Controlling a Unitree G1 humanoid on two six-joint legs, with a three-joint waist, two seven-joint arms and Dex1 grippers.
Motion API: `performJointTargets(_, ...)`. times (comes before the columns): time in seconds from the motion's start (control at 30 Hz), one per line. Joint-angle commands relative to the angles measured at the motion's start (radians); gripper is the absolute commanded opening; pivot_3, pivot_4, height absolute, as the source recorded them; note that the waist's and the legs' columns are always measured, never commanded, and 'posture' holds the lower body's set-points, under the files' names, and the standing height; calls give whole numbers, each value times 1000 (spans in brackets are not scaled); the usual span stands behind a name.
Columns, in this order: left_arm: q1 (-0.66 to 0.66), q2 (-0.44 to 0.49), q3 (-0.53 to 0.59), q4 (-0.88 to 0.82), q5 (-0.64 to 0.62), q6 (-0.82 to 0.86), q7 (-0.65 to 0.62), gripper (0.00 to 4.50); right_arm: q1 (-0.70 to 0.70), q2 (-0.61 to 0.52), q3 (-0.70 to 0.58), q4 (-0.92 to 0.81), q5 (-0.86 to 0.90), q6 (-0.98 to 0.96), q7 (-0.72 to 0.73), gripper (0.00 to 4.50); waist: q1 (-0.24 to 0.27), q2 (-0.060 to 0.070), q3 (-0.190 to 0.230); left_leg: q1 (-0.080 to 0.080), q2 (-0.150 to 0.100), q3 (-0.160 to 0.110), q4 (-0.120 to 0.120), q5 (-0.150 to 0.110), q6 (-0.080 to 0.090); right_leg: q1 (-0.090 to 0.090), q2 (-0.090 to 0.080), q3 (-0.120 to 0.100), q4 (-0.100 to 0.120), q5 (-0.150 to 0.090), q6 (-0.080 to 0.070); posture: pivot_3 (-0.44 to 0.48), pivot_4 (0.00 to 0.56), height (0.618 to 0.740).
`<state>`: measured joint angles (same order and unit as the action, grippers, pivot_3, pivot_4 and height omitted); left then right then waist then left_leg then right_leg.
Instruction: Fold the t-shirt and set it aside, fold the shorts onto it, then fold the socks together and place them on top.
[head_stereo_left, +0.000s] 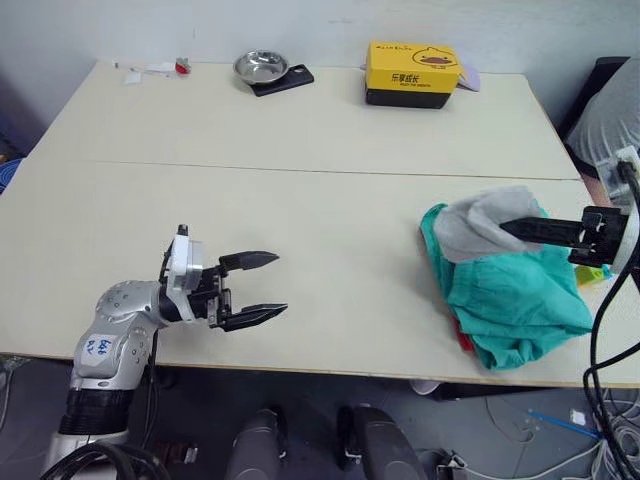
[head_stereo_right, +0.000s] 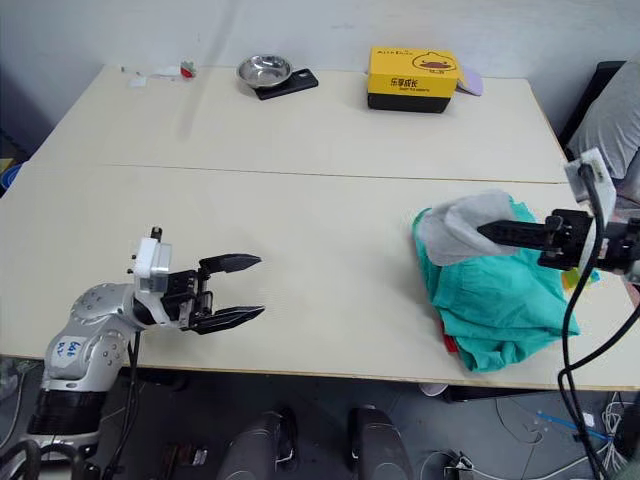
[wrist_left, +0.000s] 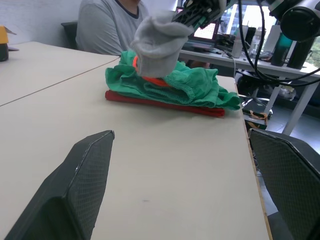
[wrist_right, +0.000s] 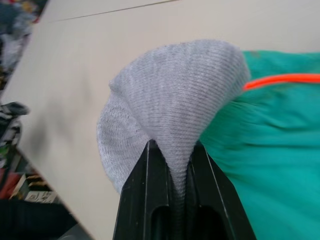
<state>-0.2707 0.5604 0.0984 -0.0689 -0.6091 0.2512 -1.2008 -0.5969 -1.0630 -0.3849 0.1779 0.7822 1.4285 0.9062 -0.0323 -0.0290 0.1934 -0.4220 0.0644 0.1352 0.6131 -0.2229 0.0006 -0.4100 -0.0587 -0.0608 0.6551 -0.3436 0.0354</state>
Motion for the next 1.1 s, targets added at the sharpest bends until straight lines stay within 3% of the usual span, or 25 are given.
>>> performJointTargets(0.03, -33, 10, 7, -2, -20, 13, -18, 4500, -1, -70, 80, 121, -96, -168, 70, 69, 0, 0, 0, 0, 0, 1, 0, 0, 0, 0, 0, 1, 0, 0, 0, 0, 150, 740)
performJointTargets(0.27, -43, 22, 12, -16, -12, 30, -15, 4500, -47, 15, 205, 331, -281, -422, 13, 69, -1, 0, 0, 1, 0, 5, 1, 2, -4, -1, 2, 5, 0, 1, 2, 0, 150, 740)
performJointTargets(0.43, -46, 43, 26, -5, -4, 28, -17, 4500, 0, 11, 164, 312, -291, -487, 26, 1613, 3, 1, 0, 1, 0, 8, 1, 3, -5, -2, 2, 8, 0, 2, 4, 0, 150, 740)
performJointTargets(0.6, -36, 68, 33, 24, 16, 19, -10, 4500, 172, -59, 51, 195, -291, -627, 115, 3405, 7, 1, 0, 1, 0, 9, 1, 2, -4, -2, 1, 9, 0, 2, 5, 0, 150, 740)
performJointTargets(0.63, -29, 76, 40, 35, 24, 6, -14, 4500, 205, -93, 15, 186, -306, -696, 143, 3405, 5, 1, 0, 1, 0, 9, 1, 2, -4, -2, 1, 9, 0, 2, 5, 0, 150, 740)
performJointTargets(0.77, -7, 98, 60, 51, 61, -53, -8, 4500, 257, -146, -41, 154, -333, -875, 224, 4460, -1, 3, 1, 2, 0, 11, 2, 2, -3, -2, 2, 11, 0, 3, 7, 0, 150, 740)
performJointTargets(0.93, 59, 140, 118, 47, 99, -111, 15, 4500, 236, -46, 19, -126, -257, -967, 293, 4460, -22, 2, 2, 10, 2, 12, 1, 1, -4, 3, 3, 13, 0, 4, 6, 0, 150, 740)
performJointTargets(1.1, 115, 156, 149, 43, 147, -165, 65, 4500, 245, 172, 131, -319, -242, -1070, 245, 4460, -22, 2, 2, 11, 5, 11, -1, 1, -4, 3, 5, 13, 1, 5, 5, 0, 150, 740)
